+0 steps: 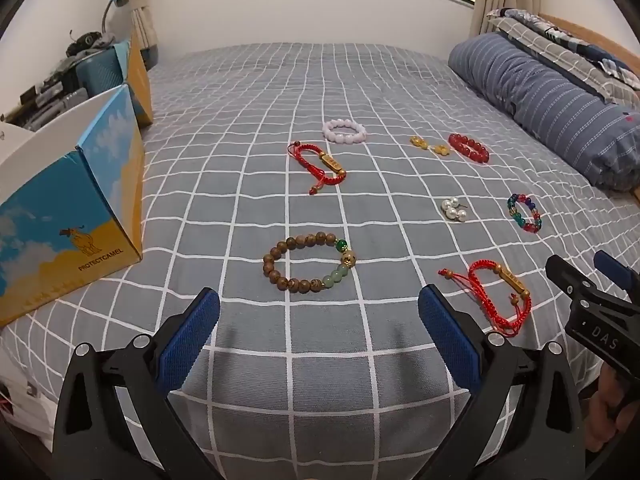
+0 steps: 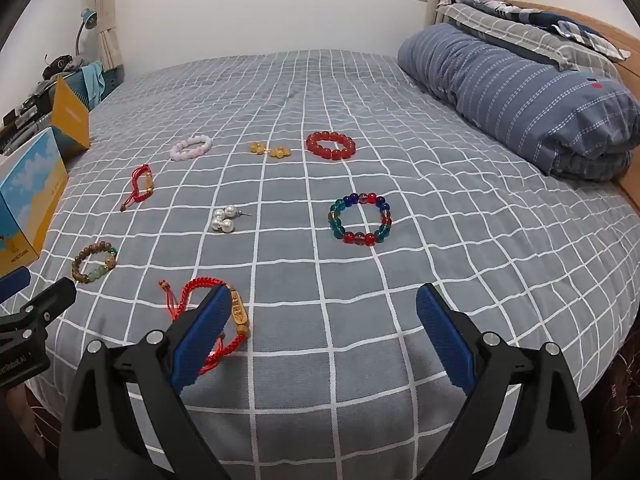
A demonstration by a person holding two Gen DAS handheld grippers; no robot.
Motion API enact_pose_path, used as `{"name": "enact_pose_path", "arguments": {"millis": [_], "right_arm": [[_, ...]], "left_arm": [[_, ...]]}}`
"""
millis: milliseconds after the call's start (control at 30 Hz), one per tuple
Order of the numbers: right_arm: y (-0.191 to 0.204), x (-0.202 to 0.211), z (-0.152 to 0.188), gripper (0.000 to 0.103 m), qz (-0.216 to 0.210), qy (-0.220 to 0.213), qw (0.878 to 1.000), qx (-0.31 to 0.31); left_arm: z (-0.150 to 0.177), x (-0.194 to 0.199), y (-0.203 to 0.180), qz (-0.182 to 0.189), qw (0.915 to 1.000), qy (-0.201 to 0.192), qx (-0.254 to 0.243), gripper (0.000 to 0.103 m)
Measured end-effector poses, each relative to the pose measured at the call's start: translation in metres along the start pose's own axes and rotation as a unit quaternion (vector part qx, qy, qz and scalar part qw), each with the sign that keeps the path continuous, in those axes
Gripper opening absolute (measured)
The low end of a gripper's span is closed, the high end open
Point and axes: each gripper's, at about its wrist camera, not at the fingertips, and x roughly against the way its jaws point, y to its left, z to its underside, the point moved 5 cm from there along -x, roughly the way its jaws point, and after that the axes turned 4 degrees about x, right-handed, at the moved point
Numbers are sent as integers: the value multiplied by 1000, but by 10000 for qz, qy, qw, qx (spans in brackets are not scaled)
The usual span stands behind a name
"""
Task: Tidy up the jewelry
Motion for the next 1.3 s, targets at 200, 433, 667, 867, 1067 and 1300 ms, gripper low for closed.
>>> {"name": "enact_pose_path", "arguments": {"millis": [200, 433, 667, 867, 1067, 1300], "right_arm": [[1, 1, -1, 90, 51, -34, 10000, 34], [3, -1, 0, 90, 11, 6, 10000, 46], [4, 0, 0, 90, -20, -2, 10000, 28], [4, -2, 0, 90, -29, 41, 10000, 28], [5, -2, 0, 90, -37, 27, 10000, 41], [5, -1, -1, 90, -49, 7, 10000, 37]], "left_arm": [[-1, 1, 1, -45, 10000, -42, 30, 97], [-1, 4, -1, -6, 10000, -63, -13, 97], [-2, 4, 0, -48, 10000, -74, -9, 97], [-3, 2, 1, -30, 10000, -40, -4, 97], [-2, -1, 0, -42, 10000, -7, -24, 97], [-1, -2, -1, -51, 10000, 5, -50, 97]]}}
